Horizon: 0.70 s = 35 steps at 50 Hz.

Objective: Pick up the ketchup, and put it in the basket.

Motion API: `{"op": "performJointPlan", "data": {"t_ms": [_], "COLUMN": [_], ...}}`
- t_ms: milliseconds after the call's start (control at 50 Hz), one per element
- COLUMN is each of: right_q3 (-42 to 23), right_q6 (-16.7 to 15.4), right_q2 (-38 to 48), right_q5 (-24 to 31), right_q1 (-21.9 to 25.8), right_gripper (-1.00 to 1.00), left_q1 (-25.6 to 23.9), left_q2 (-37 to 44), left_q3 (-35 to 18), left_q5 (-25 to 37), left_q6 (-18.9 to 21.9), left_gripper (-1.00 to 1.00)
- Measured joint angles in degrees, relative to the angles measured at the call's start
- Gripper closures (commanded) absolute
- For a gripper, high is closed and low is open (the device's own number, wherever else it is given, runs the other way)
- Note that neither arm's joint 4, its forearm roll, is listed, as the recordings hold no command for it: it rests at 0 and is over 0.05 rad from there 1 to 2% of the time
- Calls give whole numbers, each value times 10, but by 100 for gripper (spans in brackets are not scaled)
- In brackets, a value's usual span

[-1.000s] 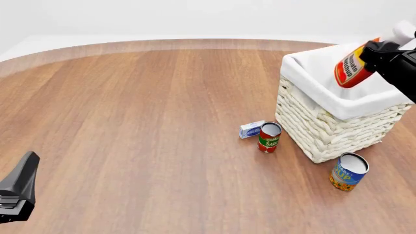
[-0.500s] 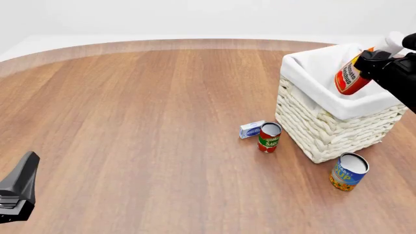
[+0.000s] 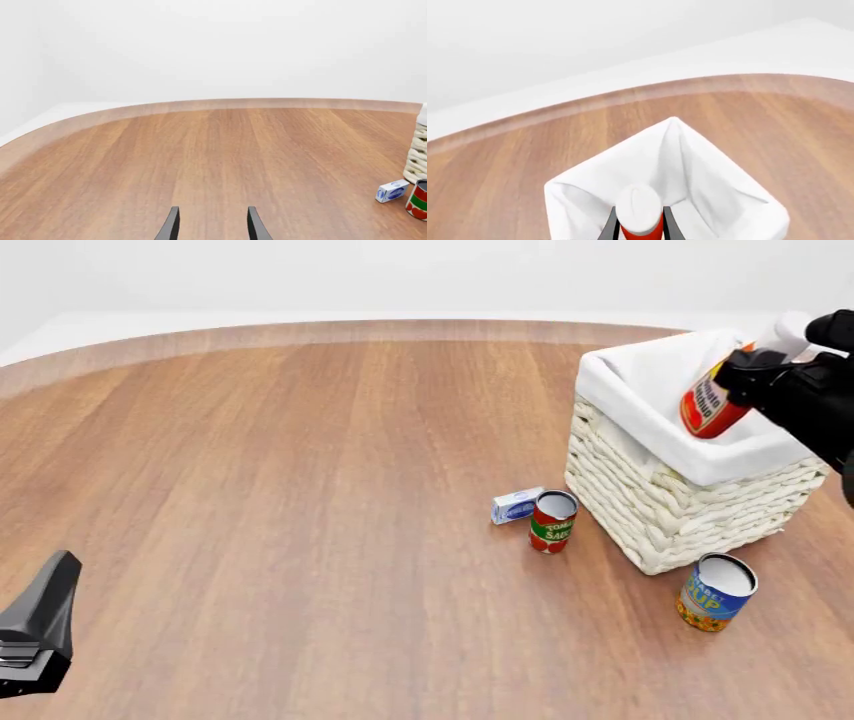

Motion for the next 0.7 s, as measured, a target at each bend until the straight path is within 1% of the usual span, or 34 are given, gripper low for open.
{"op": "performJointPlan", "data": {"t_ms": [700], "right_q3": [2], "right_q6": [-4], "right_q2": [12], "right_q5": [-6], "right_q1": [8], "right_gripper": [100], "left_q1": [0], "left_q2": [0], "left_q3": [0], "left_q5": [0], "left_q6": [0], "left_gripper": [-100]}}
